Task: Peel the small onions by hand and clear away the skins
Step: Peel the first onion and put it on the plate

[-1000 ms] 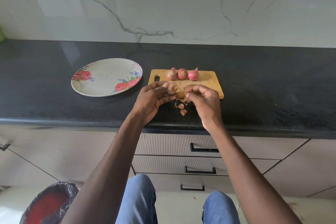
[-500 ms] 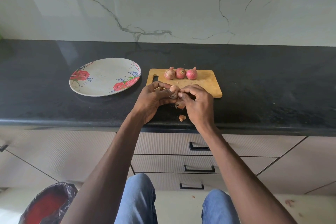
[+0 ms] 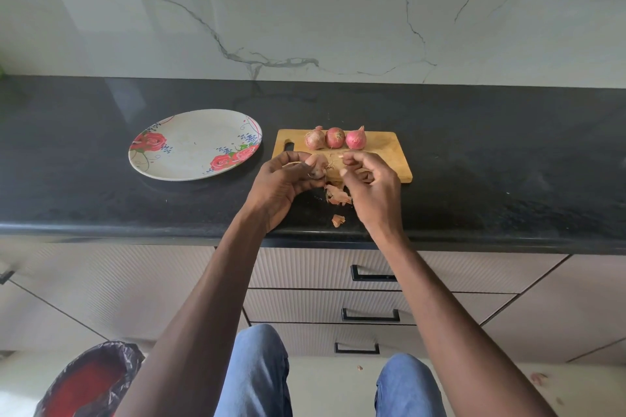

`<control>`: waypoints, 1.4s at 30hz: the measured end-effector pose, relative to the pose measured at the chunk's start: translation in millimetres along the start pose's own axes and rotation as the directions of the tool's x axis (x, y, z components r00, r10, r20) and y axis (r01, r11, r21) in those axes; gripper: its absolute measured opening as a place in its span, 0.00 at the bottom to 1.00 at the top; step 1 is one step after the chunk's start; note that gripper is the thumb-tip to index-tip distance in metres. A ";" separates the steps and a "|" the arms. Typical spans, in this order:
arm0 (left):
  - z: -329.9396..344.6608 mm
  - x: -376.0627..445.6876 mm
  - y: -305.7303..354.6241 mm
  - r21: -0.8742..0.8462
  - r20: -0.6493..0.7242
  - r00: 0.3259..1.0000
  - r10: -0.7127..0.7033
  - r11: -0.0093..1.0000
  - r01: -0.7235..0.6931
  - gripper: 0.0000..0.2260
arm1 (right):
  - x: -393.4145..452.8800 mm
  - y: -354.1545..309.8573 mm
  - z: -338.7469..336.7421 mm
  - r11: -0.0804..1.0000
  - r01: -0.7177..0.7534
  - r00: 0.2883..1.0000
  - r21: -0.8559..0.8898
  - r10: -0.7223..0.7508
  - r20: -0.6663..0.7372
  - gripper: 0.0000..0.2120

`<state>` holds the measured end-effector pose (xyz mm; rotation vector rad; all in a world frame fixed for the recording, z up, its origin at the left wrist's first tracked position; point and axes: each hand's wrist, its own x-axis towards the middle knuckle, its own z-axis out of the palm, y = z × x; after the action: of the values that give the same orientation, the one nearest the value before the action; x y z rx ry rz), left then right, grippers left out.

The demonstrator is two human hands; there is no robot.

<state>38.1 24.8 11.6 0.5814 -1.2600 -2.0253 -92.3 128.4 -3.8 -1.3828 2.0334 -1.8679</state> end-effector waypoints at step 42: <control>0.7 -3.5 -2.4 0.209 0.062 0.998 0.005 0.978 -0.018 0.18 | 21.6 7.3 0.8 0.991 -0.081 0.989 0.104 0.066 0.135 0.06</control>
<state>39.2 28.5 9.8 0.6117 -1.5219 -1.9270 -108.8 113.4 0.9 -1.3460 1.8656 -1.7784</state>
